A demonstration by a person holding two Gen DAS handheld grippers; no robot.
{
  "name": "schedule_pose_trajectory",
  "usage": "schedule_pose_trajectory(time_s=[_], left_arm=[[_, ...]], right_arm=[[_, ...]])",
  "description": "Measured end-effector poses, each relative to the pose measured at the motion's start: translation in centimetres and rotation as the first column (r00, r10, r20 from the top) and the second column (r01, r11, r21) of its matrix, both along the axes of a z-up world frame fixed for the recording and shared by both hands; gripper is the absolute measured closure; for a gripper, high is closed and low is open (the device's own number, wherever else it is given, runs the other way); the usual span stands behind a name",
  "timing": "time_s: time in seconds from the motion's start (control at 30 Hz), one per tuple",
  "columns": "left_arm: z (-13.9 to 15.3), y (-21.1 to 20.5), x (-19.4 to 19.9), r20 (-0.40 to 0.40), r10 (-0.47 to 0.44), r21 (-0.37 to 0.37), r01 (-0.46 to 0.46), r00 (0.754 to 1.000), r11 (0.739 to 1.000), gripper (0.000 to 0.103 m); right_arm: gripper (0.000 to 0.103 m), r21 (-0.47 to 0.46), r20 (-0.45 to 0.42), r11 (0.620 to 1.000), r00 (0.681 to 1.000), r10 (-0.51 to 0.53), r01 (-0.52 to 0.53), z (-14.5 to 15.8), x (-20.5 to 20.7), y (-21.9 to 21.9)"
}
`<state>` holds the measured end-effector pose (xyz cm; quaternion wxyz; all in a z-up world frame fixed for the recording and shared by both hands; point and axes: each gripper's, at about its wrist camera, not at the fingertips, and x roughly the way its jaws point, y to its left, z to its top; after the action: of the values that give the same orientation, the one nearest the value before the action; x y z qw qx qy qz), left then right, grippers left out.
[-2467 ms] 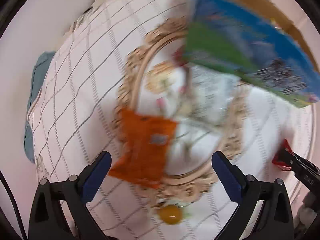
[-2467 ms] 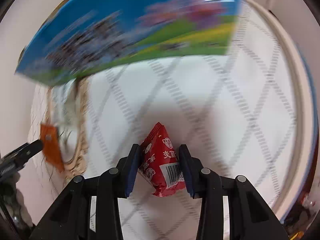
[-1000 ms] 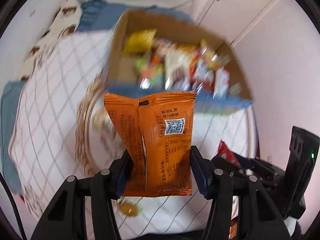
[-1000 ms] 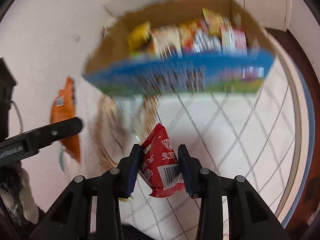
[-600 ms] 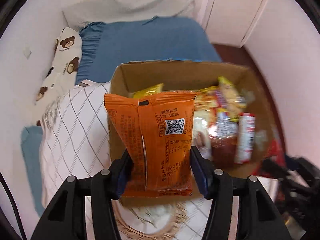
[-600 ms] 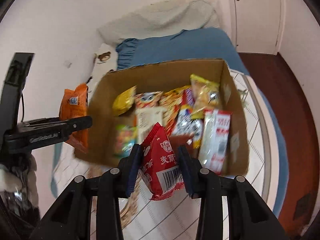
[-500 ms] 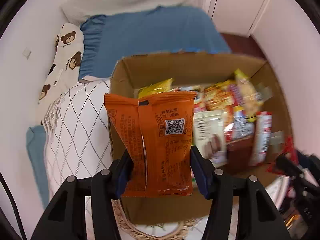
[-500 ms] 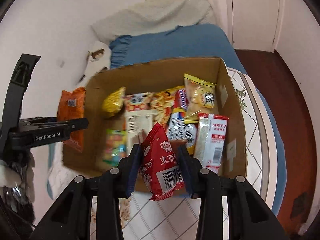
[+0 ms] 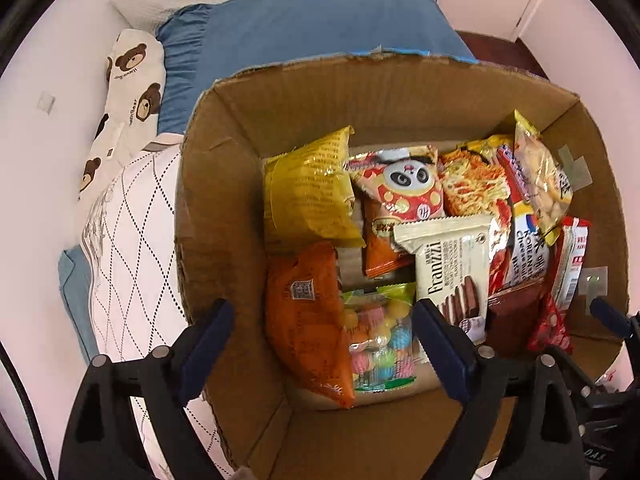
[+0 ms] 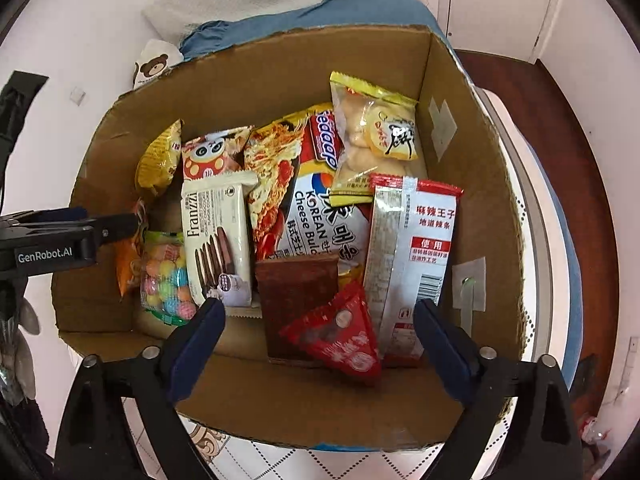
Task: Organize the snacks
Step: 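Carry both packets into the cardboard box and open both tools, then lower both tools back to the last snacks on the bed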
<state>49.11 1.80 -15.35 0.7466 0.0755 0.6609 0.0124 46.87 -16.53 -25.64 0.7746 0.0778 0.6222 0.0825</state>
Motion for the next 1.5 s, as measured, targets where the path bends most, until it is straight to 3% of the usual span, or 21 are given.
schedule_pose_trajectory(time_s=[0.6,0.8,1.0,1.33,1.5], left_arm=[[3.6,-1.6,-8.3,0.164,0.081,-0.177,-0.052,0.983,0.983,0.012],[5.7,-1.9,-11.3,0.248,0.077,-0.191,-0.029,0.966,0.981,0.012],[8.8,-2.3,-14.6,0.368,0.064,-0.175,0.001,0.927,0.985,0.012],[12.9,-3.3,-19.5,0.463,0.036,-0.171,0.050,0.885,0.984,0.012],[14.1,-3.7,-21.2,0.482,0.031,-0.183,0.066,0.875,0.981,0.012]], right_arm=[[0.005,-0.082,0.146,0.996,0.989,-0.021,0.033,5.1,-4.1,-0.9],[0.005,-0.106,0.218,0.993,0.976,-0.022,0.046,7.5,-6.3,-1.3],[0.005,-0.075,0.260,0.995,0.965,-0.037,0.058,9.2,-8.9,-1.8],[0.004,-0.066,0.371,0.996,0.928,-0.038,0.067,13.5,-13.7,-2.2],[0.004,-0.041,0.410,0.996,0.910,-0.053,0.077,15.3,-15.5,-2.6]])
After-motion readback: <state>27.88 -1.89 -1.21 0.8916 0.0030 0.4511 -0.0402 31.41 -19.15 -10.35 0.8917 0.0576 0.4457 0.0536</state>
